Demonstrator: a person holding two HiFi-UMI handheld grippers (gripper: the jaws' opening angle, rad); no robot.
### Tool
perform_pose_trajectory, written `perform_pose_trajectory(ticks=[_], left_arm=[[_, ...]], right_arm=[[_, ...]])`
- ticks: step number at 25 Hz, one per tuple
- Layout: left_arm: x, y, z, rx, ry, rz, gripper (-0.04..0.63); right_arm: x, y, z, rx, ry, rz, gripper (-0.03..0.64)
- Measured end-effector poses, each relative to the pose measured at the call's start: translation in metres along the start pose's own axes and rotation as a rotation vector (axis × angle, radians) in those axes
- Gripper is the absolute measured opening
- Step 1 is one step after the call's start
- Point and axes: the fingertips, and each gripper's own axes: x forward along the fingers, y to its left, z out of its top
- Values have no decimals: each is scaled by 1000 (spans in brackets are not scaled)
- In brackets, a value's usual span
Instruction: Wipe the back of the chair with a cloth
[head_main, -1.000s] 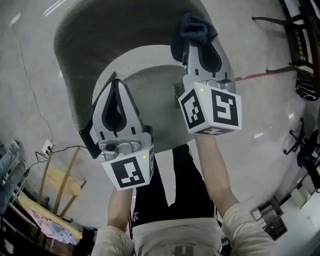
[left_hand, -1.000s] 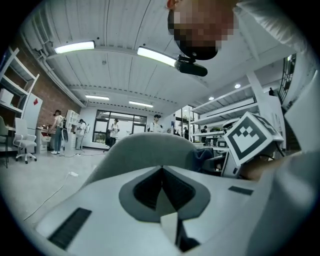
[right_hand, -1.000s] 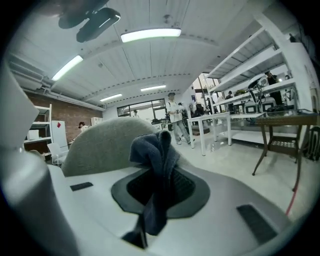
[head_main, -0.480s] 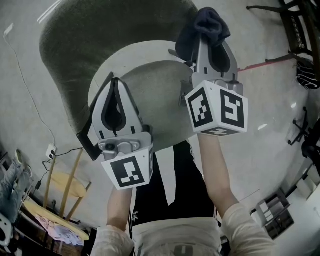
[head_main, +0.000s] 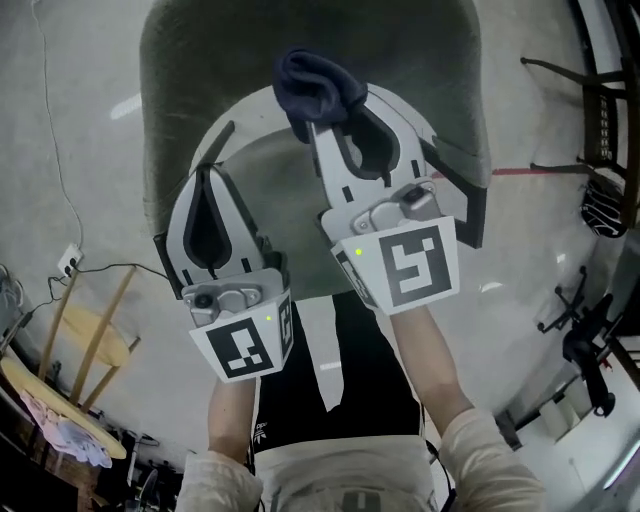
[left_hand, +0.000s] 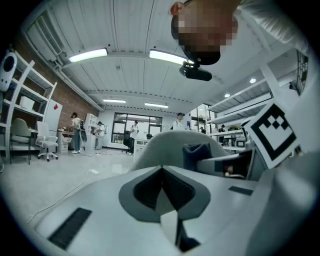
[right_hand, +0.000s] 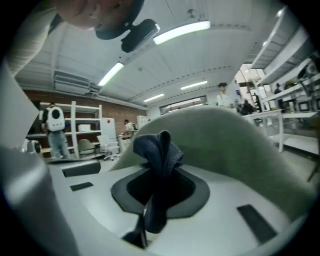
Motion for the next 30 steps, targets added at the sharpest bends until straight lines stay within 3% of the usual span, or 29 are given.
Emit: perform_pose_trajectory(ticks=[5,11,15,21,30], left_arm=[[-35,45,-2,-30,-4,124,14],[-80,78,-26,-94,39,274,14],[-93,82,-29,-110,31,330,14],[-103,88,-32,-149,11,384,14],[-103,89,-32,-137,11,373,15]], right_arm=[[23,85,-29,-29,59,297,58],[16,161,-71,-38,144,539,58],[7,192,-87,-58,179,652,58],[8,215,-99,-91,191,733,58],[25,213,-98,-115,166,711,58]])
